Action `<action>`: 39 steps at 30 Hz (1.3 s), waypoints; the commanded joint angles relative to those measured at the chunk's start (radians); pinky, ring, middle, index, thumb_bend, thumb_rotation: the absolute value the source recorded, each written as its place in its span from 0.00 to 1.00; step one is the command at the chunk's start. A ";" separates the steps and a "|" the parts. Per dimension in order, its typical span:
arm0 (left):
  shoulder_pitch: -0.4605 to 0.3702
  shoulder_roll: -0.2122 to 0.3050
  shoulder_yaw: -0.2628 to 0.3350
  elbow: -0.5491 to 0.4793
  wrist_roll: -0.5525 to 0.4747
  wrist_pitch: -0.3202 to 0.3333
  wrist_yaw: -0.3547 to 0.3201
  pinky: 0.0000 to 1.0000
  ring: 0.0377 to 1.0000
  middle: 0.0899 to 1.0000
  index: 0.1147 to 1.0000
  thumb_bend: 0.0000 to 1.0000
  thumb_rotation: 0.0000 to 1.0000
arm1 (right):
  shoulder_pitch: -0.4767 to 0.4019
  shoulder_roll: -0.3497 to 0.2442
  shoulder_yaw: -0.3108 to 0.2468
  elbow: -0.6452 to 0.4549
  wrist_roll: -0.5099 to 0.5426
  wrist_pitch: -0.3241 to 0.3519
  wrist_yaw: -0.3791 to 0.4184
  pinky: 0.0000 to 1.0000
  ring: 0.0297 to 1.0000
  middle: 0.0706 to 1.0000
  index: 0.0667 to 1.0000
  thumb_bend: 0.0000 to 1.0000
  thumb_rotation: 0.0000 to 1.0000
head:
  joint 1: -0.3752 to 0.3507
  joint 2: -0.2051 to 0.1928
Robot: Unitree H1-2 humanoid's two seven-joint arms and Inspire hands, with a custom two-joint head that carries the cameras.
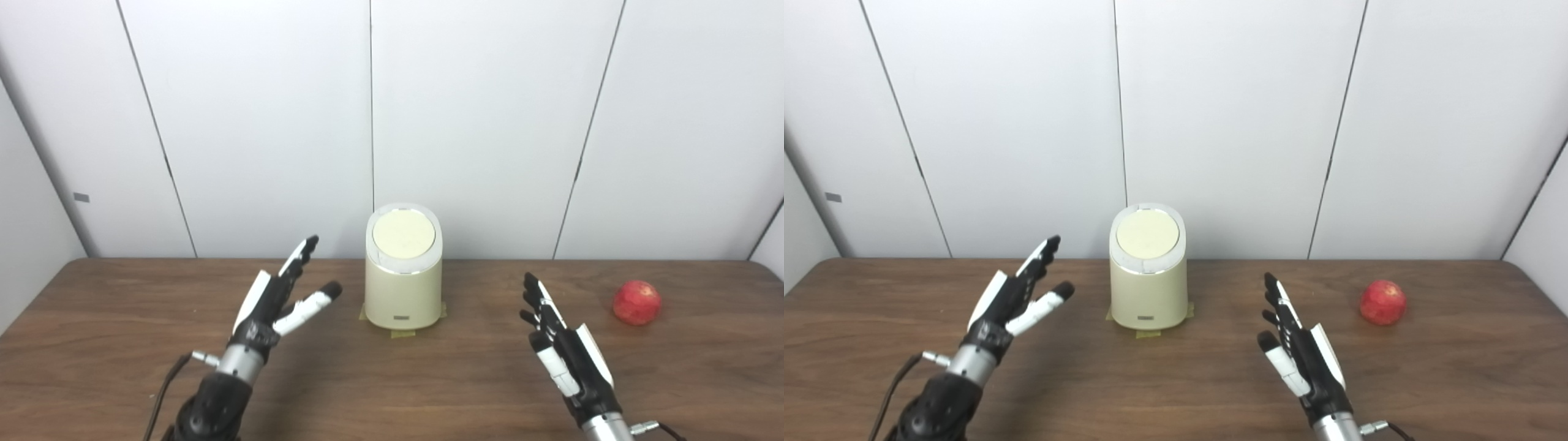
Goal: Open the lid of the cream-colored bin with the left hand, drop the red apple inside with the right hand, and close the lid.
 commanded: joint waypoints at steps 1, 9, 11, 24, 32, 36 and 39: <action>-0.103 0.022 -0.016 -0.003 0.072 0.032 0.031 0.97 1.00 1.00 1.00 0.91 0.72 | -0.049 -0.006 -0.007 -0.013 0.009 -0.055 -0.007 0.91 0.98 1.00 1.00 0.83 0.98 | 0.001 0.001; -0.279 0.054 -0.093 0.073 0.256 0.146 0.061 1.00 1.00 1.00 1.00 0.93 0.66 | -0.055 -0.006 -0.008 -0.009 0.003 -0.054 -0.009 0.93 0.99 1.00 1.00 0.83 0.98 | 0.009 -0.010; -0.319 0.060 -0.120 0.095 0.303 0.179 0.058 1.00 1.00 1.00 1.00 0.95 0.66 | -0.057 -0.005 -0.007 -0.006 0.001 -0.056 -0.010 0.93 0.99 1.00 1.00 0.84 0.99 | 0.008 -0.011; -0.478 0.081 -0.275 0.274 0.505 0.232 0.083 1.00 1.00 1.00 1.00 1.00 0.60 | -0.057 0.010 -0.003 -0.006 -0.009 -0.066 -0.016 0.92 0.98 1.00 1.00 0.82 1.00 | -0.005 -0.007; -0.505 0.077 -0.317 0.321 0.565 0.223 0.095 1.00 1.00 1.00 1.00 1.00 0.60 | -0.059 0.021 -0.001 -0.004 -0.013 -0.066 -0.018 0.90 0.98 1.00 1.00 0.80 1.00 | -0.013 -0.006; -0.507 0.076 -0.341 0.330 0.587 0.210 0.096 1.00 1.00 1.00 1.00 1.00 0.60 | -0.060 0.024 0.001 -0.001 -0.017 -0.063 -0.018 0.90 0.98 1.00 1.00 0.82 1.00 | -0.016 -0.004; -0.502 0.071 -0.352 0.327 0.593 0.208 0.084 1.00 1.00 1.00 1.00 1.00 0.61 | -0.062 0.025 0.004 -0.002 -0.022 -0.061 -0.019 0.90 0.98 1.00 1.00 0.82 1.00 | -0.018 -0.002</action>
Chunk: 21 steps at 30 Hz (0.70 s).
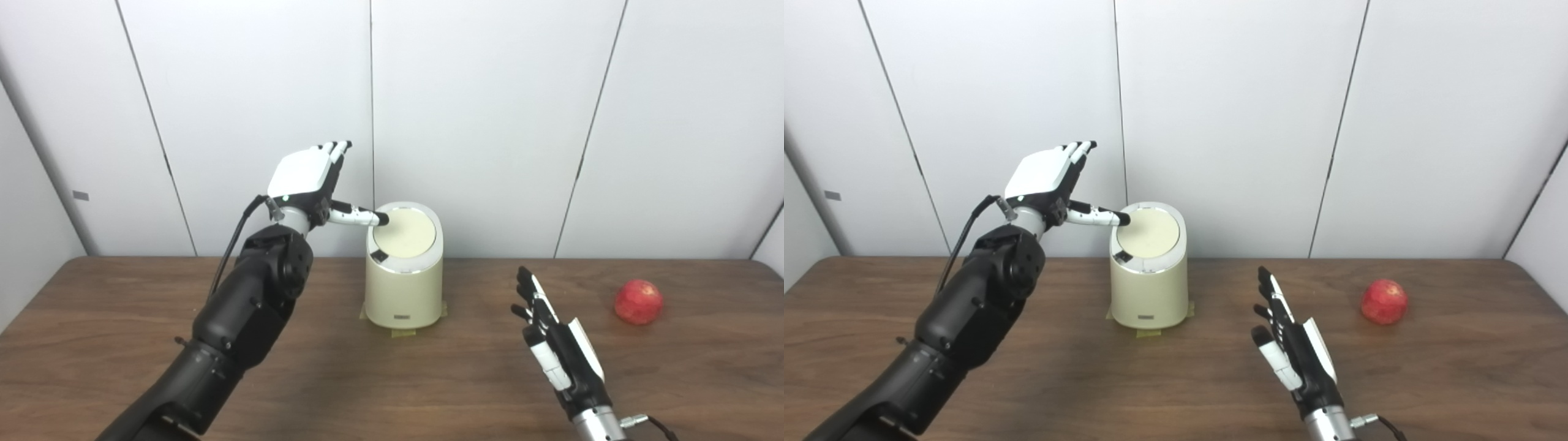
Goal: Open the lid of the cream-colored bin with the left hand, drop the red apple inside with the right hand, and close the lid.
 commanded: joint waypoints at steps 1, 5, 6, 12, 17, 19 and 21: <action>-0.065 0.003 -0.004 -0.019 0.025 -0.014 0.020 1.00 1.00 1.00 1.00 1.00 0.61 | -0.042 0.003 0.001 -0.028 -0.005 -0.034 -0.013 0.90 0.98 1.00 1.00 0.82 1.00 | 0.000 0.002; -0.054 -0.011 -0.016 -0.015 0.033 -0.006 0.024 1.00 1.00 1.00 1.00 1.00 0.61 | -0.039 0.009 0.005 -0.039 -0.007 -0.021 -0.010 0.90 0.98 1.00 1.00 0.80 1.00 | -0.005 0.004; -0.051 -0.014 -0.019 -0.013 0.034 -0.007 0.025 1.00 1.00 1.00 1.00 1.00 0.62 | -0.038 0.010 0.007 -0.040 -0.006 -0.023 -0.008 0.90 0.98 1.00 1.00 0.80 1.00 | -0.006 0.006; -0.045 -0.021 -0.041 -0.012 0.048 0.000 0.013 1.00 1.00 1.00 1.00 1.00 0.66 | -0.033 0.018 0.006 -0.057 0.001 -0.002 -0.007 0.90 0.98 1.00 1.00 0.80 1.00 | -0.011 0.008; -0.036 -0.040 -0.028 -0.016 0.029 -0.003 0.019 1.00 1.00 1.00 1.00 1.00 0.64 | -0.031 0.019 0.006 -0.066 -0.002 0.002 -0.004 0.91 0.99 1.00 1.00 0.79 0.99 | -0.010 0.010; -0.032 -0.041 -0.031 -0.016 0.034 -0.007 0.020 1.00 1.00 1.00 1.00 1.00 0.63 | -0.030 0.018 0.007 -0.068 -0.001 0.003 -0.003 0.91 0.99 1.00 1.00 0.78 0.99 | -0.010 0.010; -0.030 -0.044 -0.041 -0.002 0.051 -0.003 0.028 1.00 1.00 1.00 1.00 1.00 0.62 | -0.029 0.020 0.007 -0.068 0.004 0.003 -0.001 0.92 0.99 1.00 1.00 0.78 0.99 | -0.013 0.012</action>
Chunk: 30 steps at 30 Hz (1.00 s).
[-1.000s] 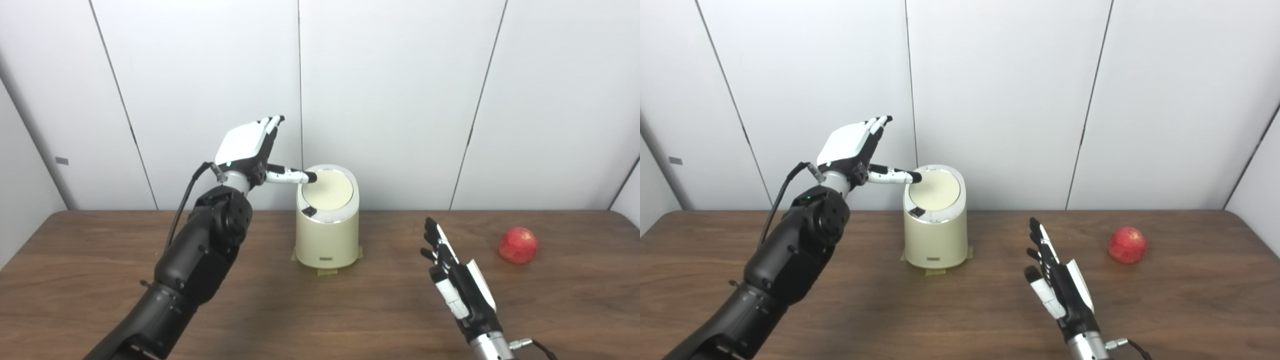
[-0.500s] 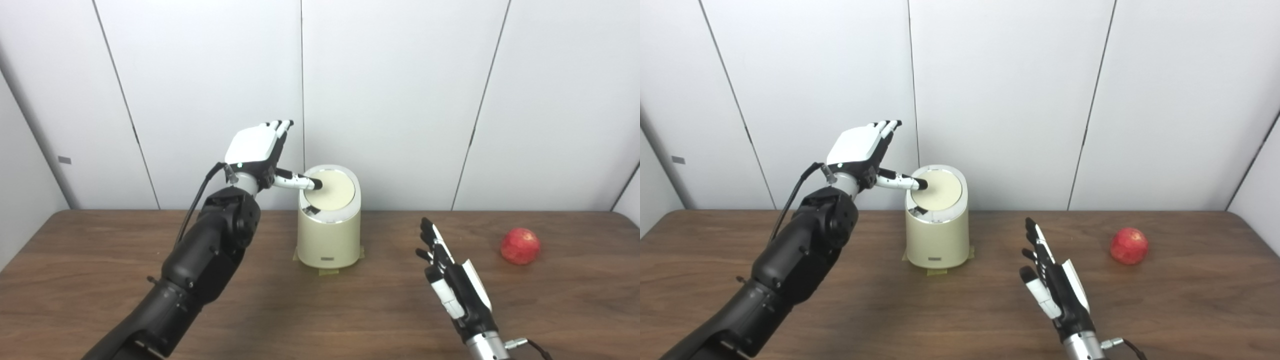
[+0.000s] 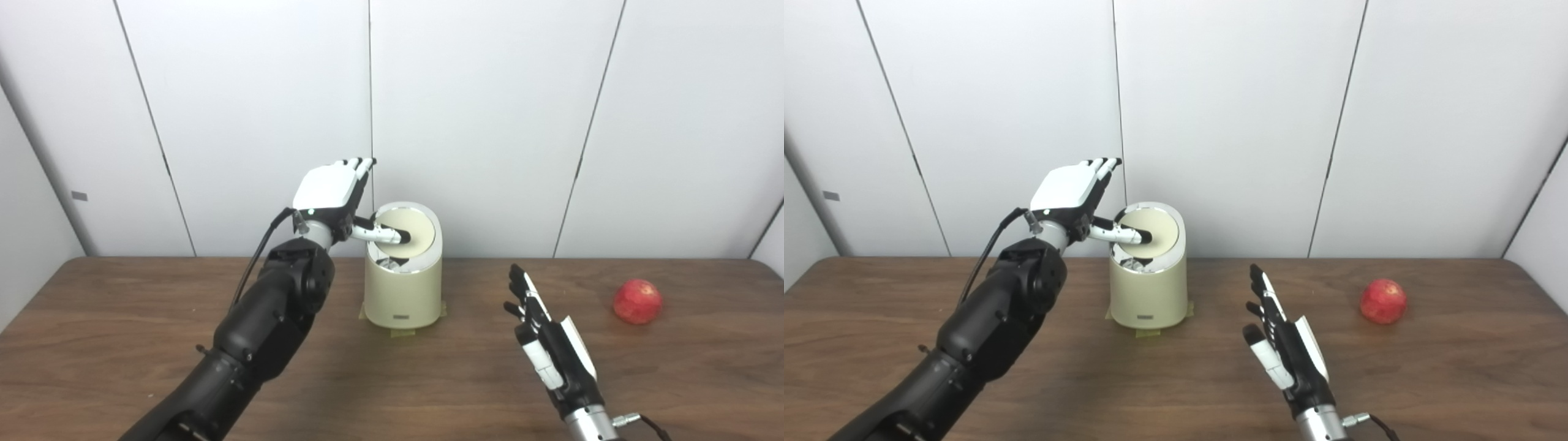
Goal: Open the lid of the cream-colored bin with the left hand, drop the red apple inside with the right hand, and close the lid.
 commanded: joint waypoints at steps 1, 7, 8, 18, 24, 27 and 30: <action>-0.046 0.001 0.000 -0.004 0.026 -0.005 0.039 1.00 1.00 1.00 1.00 1.00 0.62 | -0.032 0.001 -0.002 -0.040 0.015 -0.012 -0.001 0.92 0.99 1.00 1.00 0.78 0.98 | -0.004 0.003; -0.064 0.007 -0.071 0.101 0.136 0.009 0.121 1.00 1.00 1.00 1.00 1.00 0.56 | -0.028 0.003 0.005 -0.048 0.005 -0.020 -0.003 0.92 0.99 1.00 1.00 0.76 0.99 | -0.012 0.005; -0.069 0.007 -0.081 0.124 0.152 0.012 0.141 1.00 1.00 1.00 1.00 1.00 0.55 | -0.026 0.002 0.005 -0.052 0.006 -0.017 -0.002 0.92 0.99 1.00 1.00 0.76 0.99 | -0.013 0.007; -0.090 0.011 -0.126 0.226 0.202 0.007 0.226 1.00 1.00 1.00 1.00 1.00 0.53 | -0.024 0.000 0.009 -0.059 0.005 -0.018 0.000 0.92 1.00 1.00 1.00 0.77 0.99 | -0.016 0.010; -0.099 0.044 -0.192 0.196 0.259 -0.007 0.196 1.00 1.00 1.00 1.00 1.00 0.41 | -0.025 0.001 0.010 -0.051 0.009 -0.026 0.002 0.92 0.99 1.00 1.00 0.77 0.99 | -0.011 0.009; -0.103 0.067 -0.220 0.152 0.280 -0.020 0.145 1.00 1.00 1.00 1.00 1.00 0.39 | -0.028 0.001 0.010 -0.044 0.018 -0.032 0.005 0.92 1.00 1.00 1.00 0.76 0.98 | -0.013 0.007; -0.089 0.066 -0.191 0.096 0.245 -0.028 0.119 1.00 1.00 1.00 1.00 1.00 0.41 | -0.031 0.001 0.010 -0.038 0.012 -0.036 -0.001 0.92 1.00 1.00 1.00 0.76 0.99 | -0.010 0.005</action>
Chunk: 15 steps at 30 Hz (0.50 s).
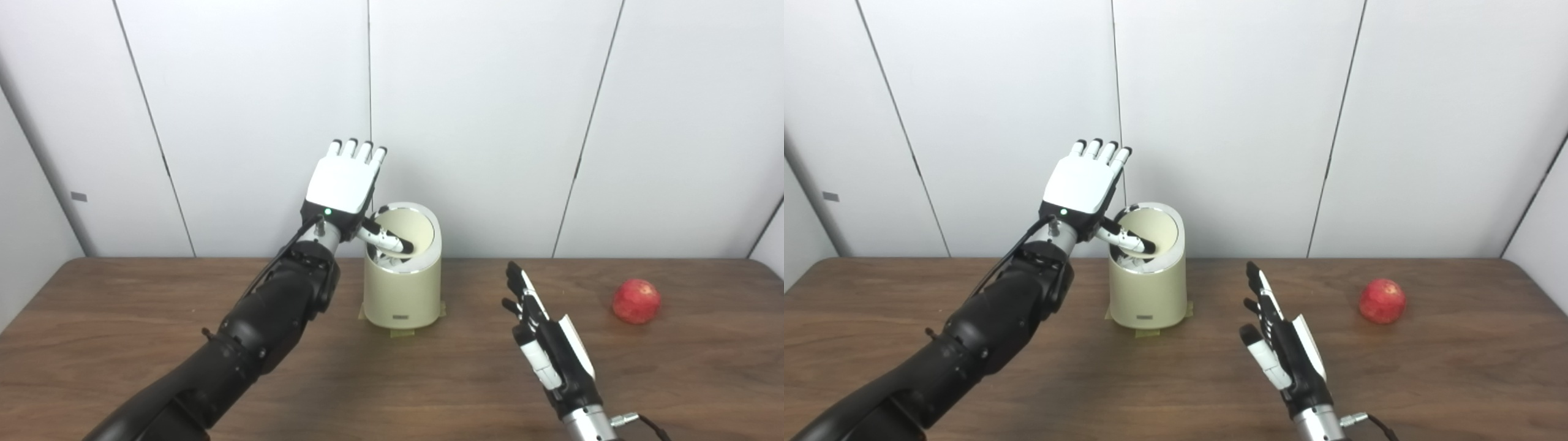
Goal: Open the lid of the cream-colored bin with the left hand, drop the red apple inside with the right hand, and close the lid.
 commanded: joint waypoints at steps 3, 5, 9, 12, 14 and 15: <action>0.023 -0.028 0.149 -0.096 -0.170 -0.041 -0.016 1.00 1.00 1.00 1.00 1.00 0.48 | -0.040 -0.003 0.000 -0.008 0.002 -0.042 -0.005 0.92 0.99 1.00 1.00 0.76 0.98 | 0.003 -0.003; 0.051 -0.071 0.264 -0.138 -0.327 -0.093 -0.016 1.00 1.00 1.00 1.00 1.00 0.51 | -0.041 -0.006 0.000 -0.002 0.005 -0.050 -0.003 0.91 0.99 1.00 1.00 0.75 0.98 | 0.006 -0.004; 0.093 -0.157 0.445 -0.209 -0.590 -0.143 -0.053 1.00 1.00 1.00 1.00 1.00 0.57 | -0.043 -0.009 -0.002 0.006 0.013 -0.056 0.001 0.91 0.99 1.00 1.00 0.75 0.97 | 0.006 -0.002; 0.118 -0.190 0.519 -0.248 -0.704 -0.123 -0.075 1.00 1.00 1.00 1.00 1.00 0.60 | -0.042 -0.010 -0.001 0.005 0.008 -0.053 0.001 0.92 0.99 1.00 1.00 0.75 0.98 | 0.007 -0.004; 0.136 -0.197 0.556 -0.280 -0.766 -0.089 -0.098 0.99 1.00 1.00 1.00 1.00 0.61 | -0.040 -0.010 -0.001 0.003 0.009 -0.050 0.002 0.92 1.00 1.00 1.00 0.75 0.98 | 0.008 -0.002; 0.151 -0.192 0.573 -0.297 -0.792 -0.077 -0.109 1.00 1.00 1.00 1.00 1.00 0.62 | -0.038 -0.011 -0.002 -0.001 0.009 -0.047 0.002 0.92 1.00 1.00 1.00 0.76 0.98 | 0.008 -0.002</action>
